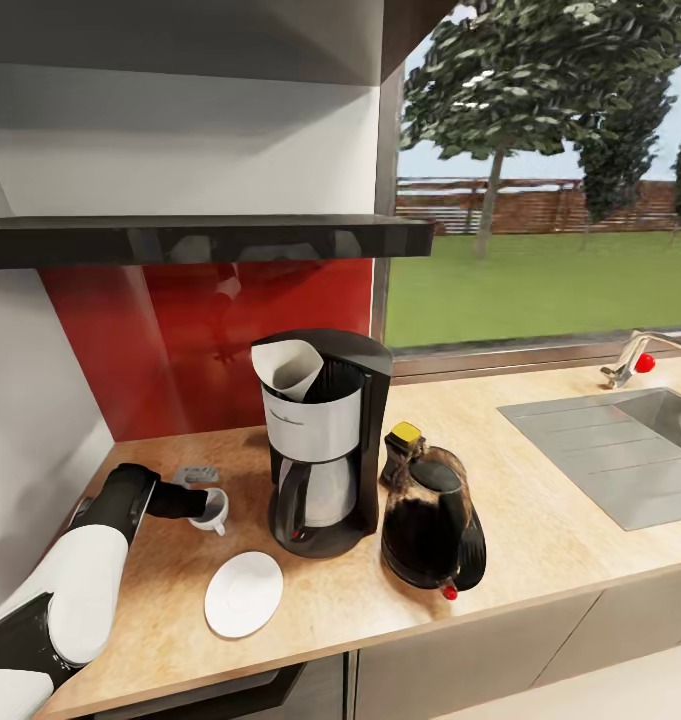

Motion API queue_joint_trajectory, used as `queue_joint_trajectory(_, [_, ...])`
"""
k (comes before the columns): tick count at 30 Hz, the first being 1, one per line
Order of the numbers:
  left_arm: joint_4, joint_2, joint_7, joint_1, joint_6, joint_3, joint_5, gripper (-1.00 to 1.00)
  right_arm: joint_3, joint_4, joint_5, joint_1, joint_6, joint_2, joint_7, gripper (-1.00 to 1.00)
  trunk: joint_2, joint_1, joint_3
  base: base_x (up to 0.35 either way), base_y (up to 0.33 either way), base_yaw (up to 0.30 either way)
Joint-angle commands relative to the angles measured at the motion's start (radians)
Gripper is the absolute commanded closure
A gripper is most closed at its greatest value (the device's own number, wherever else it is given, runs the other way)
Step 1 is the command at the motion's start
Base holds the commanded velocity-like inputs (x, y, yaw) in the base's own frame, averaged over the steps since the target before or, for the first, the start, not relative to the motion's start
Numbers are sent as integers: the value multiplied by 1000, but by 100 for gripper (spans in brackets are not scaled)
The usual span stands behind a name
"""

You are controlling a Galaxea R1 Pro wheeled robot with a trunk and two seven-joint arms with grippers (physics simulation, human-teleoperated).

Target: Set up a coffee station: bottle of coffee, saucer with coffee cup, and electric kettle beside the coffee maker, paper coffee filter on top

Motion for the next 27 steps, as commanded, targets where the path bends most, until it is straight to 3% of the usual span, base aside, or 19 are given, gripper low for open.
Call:
queue_joint_trajectory(1, [-1,-1,-8,-1,0,7,-15,100,8,0,-9,-1,-1,1,-4,-100,-2,1,-2,0,0,0])
queue_joint_trajectory(18, [-3,9,-29,-12,9,-5,-17,100,9,-4,-13,-1,-4,5,-4,-100,-2,1,-2,0,0,0])
queue_joint_trajectory(24, [-5,13,-112,-18,13,-17,-45,100,9,-4,-14,-1,-4,4,-3,-100,-2,1,-2,0,0,0])
queue_joint_trajectory(26, [-7,15,-157,-20,14,-47,-81,100,8,-4,-14,-1,-4,2,-3,-100,-2,1,-2,0,0,0])
queue_joint_trajectory(27, [-9,18,-242,-30,14,-89,-113,100,7,-5,-15,-1,-3,0,-3,-100,-2,1,-2,0,0,0])
